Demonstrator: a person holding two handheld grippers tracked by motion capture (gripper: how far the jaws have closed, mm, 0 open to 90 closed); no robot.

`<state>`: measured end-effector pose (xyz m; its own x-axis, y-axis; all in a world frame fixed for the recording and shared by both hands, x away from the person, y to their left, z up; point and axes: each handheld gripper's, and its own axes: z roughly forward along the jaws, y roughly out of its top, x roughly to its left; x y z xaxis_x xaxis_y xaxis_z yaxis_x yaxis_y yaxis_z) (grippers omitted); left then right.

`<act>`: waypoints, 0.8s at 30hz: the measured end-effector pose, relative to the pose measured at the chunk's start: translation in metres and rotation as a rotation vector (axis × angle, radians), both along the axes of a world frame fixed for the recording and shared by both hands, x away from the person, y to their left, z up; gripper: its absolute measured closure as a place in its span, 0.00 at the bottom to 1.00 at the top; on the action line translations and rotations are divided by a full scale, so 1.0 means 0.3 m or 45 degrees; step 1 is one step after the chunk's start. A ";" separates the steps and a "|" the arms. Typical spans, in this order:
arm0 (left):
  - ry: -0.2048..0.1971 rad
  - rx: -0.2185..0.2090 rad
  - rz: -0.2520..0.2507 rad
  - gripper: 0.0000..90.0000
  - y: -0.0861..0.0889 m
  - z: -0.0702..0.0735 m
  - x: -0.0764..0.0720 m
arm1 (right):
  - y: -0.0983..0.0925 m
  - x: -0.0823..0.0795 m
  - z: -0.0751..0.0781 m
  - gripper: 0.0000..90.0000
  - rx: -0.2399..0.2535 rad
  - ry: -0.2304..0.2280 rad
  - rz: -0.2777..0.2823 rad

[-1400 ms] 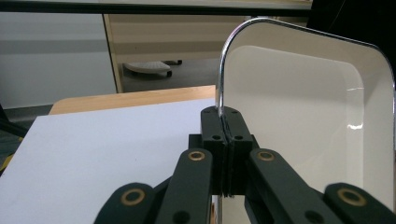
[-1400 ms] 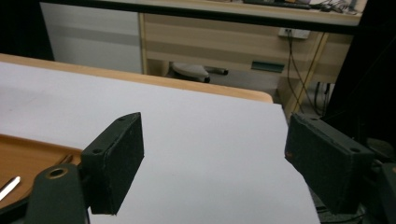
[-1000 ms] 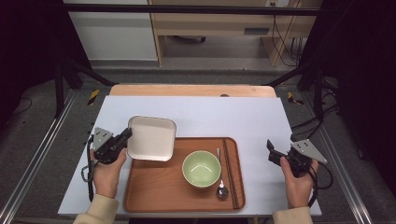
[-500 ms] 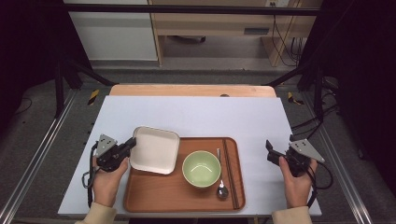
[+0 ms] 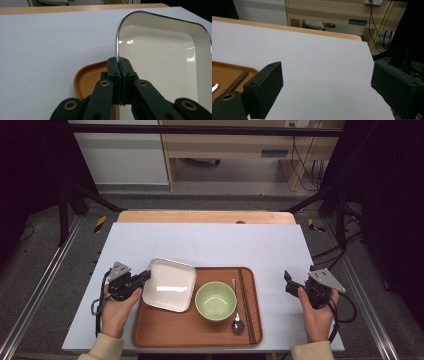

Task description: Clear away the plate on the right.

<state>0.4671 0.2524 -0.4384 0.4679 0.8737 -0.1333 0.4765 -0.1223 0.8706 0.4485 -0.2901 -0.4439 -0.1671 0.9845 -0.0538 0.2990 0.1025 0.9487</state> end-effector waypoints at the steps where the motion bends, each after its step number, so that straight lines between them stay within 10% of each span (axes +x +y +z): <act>1: 0.007 0.005 -0.007 0.98 -0.002 -0.003 0.006 | 0.001 0.000 0.000 0.12 0.001 0.003 0.001; 24: 0.140 0.045 -0.045 0.96 -0.009 -0.075 0.054 | 0.005 0.011 -0.008 0.10 -0.012 0.057 -0.012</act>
